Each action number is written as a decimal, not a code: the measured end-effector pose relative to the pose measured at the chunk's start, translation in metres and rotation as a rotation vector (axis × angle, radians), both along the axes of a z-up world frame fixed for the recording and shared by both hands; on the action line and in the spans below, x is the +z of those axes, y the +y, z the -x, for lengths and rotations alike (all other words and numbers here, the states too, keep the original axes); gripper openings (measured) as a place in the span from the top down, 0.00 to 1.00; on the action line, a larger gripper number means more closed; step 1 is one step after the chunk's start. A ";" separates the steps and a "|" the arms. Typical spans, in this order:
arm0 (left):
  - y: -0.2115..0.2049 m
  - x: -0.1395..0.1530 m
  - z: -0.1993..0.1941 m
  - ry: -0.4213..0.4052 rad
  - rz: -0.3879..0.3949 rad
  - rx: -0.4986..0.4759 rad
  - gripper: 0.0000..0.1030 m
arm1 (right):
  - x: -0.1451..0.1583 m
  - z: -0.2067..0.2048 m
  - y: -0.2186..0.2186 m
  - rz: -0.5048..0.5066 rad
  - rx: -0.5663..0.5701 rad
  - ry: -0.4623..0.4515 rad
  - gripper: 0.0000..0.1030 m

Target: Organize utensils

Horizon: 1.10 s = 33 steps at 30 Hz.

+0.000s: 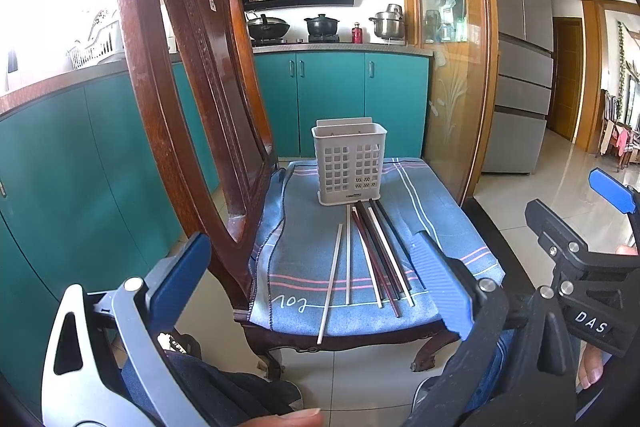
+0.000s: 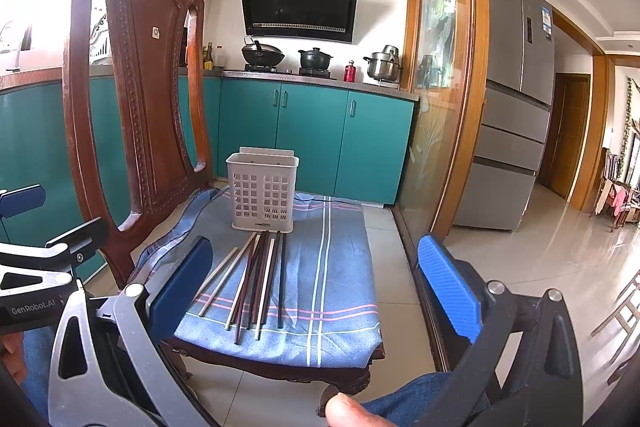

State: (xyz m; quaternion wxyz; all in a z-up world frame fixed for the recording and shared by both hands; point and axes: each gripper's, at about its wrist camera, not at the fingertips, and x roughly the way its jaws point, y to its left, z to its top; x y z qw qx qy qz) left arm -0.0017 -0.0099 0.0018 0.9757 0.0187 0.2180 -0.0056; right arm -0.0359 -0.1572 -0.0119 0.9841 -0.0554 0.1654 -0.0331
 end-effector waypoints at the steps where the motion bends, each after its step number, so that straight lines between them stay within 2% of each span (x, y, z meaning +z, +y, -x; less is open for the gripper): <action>1: 0.000 0.000 0.000 0.000 0.000 0.000 0.03 | 0.000 0.000 0.000 0.000 0.000 0.000 0.02; 33: 0.001 0.005 -0.001 -0.019 -0.017 0.021 0.03 | 0.001 -0.001 -0.002 -0.010 0.011 -0.006 0.02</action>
